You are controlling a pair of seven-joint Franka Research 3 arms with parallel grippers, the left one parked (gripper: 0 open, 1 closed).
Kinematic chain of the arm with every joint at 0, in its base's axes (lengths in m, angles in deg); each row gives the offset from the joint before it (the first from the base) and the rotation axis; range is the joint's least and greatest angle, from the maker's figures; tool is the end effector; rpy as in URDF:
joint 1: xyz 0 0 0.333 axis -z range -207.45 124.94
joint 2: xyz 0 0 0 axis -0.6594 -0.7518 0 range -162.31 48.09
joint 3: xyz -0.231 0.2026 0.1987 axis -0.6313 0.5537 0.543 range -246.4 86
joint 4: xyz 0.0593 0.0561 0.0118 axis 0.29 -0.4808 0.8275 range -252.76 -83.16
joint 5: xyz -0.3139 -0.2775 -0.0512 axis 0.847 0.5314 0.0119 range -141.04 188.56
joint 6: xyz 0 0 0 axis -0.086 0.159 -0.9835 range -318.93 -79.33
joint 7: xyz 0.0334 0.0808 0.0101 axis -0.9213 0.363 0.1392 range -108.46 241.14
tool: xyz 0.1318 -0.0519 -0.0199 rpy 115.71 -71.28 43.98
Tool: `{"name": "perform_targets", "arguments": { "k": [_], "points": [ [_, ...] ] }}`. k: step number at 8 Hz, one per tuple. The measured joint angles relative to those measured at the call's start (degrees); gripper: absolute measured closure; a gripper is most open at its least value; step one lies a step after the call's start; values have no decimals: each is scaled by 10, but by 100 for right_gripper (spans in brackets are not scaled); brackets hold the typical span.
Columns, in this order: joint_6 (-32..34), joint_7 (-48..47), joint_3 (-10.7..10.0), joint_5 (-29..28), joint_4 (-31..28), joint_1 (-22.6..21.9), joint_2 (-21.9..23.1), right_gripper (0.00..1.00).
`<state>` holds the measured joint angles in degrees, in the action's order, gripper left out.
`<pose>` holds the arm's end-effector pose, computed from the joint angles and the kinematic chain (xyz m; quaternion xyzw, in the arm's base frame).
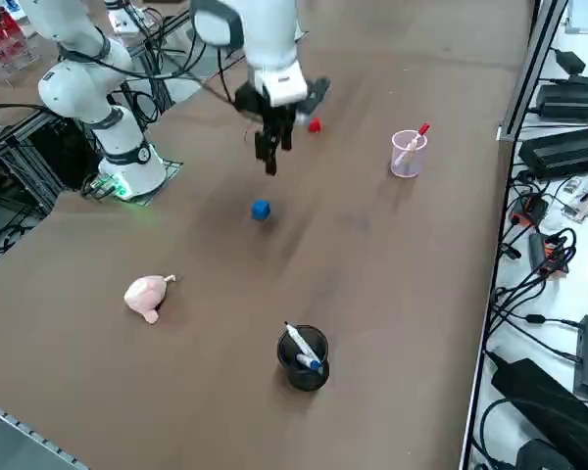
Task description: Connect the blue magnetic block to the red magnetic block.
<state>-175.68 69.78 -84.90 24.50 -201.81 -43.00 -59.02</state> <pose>0.5466 -0.0291 0.3600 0.9987 0.0078 -0.0501 0.0040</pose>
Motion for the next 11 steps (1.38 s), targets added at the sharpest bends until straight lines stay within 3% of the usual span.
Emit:
{"name": "perform_targets", "arguments": {
  "k": [2, 5, 11],
  "points": [
    [-47, 0, 1, 0, -54, -1, -6, 0],
    [-116, -12, 2, 0, -89, -2, -46, 0],
    [-133, -52, 5, 0, -93, -22, -118, 0]
  ]
}}
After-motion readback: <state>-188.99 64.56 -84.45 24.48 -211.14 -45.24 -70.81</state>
